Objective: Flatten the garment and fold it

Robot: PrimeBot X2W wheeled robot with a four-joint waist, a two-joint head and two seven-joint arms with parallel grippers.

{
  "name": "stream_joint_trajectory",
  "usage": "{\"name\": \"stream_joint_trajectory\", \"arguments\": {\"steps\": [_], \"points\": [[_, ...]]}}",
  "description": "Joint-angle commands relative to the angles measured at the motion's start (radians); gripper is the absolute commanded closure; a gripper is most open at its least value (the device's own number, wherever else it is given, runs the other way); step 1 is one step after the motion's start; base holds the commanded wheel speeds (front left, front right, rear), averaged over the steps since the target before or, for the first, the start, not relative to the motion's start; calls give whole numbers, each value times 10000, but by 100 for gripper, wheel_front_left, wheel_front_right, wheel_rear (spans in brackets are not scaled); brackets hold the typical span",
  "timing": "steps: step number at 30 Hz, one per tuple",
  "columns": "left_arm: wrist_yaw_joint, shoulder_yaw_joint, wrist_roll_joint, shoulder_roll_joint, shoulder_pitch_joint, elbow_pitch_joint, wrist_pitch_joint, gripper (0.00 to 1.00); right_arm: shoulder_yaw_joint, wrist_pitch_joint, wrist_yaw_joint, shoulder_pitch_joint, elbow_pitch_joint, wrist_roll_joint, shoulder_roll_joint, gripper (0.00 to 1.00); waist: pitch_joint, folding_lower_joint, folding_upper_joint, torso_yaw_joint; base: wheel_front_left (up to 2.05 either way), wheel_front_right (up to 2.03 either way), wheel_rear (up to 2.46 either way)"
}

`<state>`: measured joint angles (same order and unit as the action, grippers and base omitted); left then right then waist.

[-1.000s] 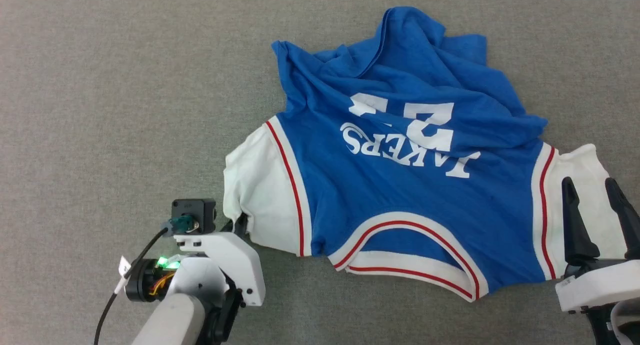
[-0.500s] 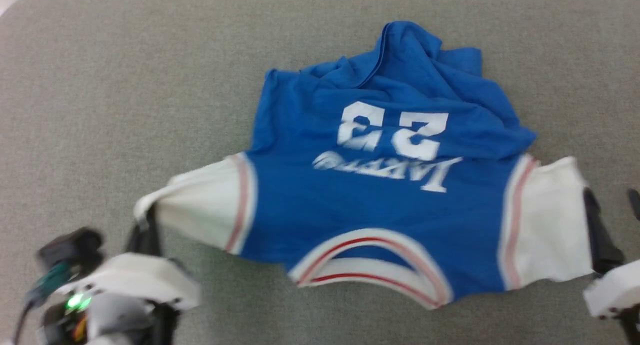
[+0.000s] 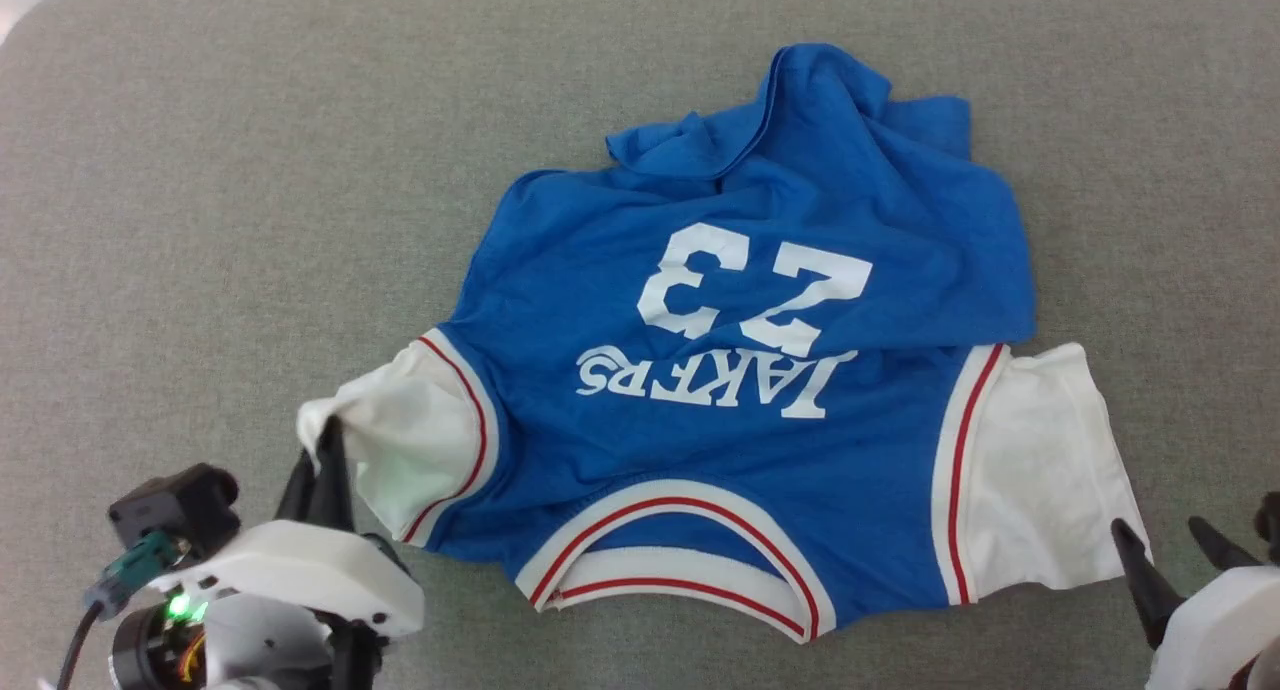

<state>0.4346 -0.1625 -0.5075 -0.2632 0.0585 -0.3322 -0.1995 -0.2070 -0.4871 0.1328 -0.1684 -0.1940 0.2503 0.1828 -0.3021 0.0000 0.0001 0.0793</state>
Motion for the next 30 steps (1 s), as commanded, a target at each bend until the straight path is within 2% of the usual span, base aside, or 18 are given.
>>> {"name": "stream_joint_trajectory", "arguments": {"steps": [1,5,14,15,16,21,30], "points": [[-59,-21,48,9,-151,46,-7,100,31,-31,-21,-34,20,50,46,0,-27,0,-1,-5,0,0,0],[-114,-203,104,47,-377,181,-37,100,435,-254,-21,35,338,78,364,0,-134,0,-1,15,0,0,0],[-185,-416,84,80,-489,272,-116,100,1306,-41,-21,385,1177,208,1066,0,-208,0,-1,127,0,0,0],[-196,-434,71,80,-483,280,-129,100,1446,-110,-21,395,1264,295,1114,62,-207,0,-1,137,0,0,0],[-207,-451,53,85,-480,284,-143,100,1551,-169,-21,406,1313,412,1137,100,-204,0,-1,146,0,0,0],[-298,-541,-29,102,-490,280,-165,100,1419,-142,-21,508,1223,845,974,100,-106,0,-1,138,0,0,0],[-791,-574,-633,577,-987,-65,320,100,311,1417,-21,1750,100,1334,-9,100,620,0,-1,-236,0,0,0]]}}
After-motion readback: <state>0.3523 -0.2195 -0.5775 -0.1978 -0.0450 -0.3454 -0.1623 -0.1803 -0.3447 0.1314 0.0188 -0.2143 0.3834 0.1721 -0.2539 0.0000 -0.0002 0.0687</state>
